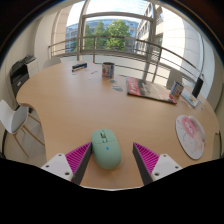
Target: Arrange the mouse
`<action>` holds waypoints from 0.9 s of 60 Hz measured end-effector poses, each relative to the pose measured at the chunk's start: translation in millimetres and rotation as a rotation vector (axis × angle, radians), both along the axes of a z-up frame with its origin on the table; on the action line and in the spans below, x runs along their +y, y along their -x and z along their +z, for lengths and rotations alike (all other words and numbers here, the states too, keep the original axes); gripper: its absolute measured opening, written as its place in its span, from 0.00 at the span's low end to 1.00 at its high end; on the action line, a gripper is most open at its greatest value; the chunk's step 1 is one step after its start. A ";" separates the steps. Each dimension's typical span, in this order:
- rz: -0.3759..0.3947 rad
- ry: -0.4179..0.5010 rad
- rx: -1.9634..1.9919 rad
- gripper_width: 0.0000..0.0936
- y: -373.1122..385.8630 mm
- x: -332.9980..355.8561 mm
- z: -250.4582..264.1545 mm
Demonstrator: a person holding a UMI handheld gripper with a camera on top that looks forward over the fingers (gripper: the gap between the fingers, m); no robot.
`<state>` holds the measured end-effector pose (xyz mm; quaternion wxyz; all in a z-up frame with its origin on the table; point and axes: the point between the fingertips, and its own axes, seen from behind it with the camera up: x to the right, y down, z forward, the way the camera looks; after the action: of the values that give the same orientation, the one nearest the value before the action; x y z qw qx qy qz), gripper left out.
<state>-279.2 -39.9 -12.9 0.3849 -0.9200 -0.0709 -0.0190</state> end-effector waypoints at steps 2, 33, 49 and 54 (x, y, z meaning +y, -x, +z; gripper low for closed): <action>0.001 0.000 0.000 0.88 -0.4 3.6 -1.9; 0.067 -0.075 0.052 0.45 31.2 14.6 40.1; 0.013 -0.464 0.206 0.45 -41.0 55.6 260.5; -0.051 -0.524 0.209 0.45 -109.2 73.5 291.1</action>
<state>-170.0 33.5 278.1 0.6143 -0.7876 -0.0004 0.0485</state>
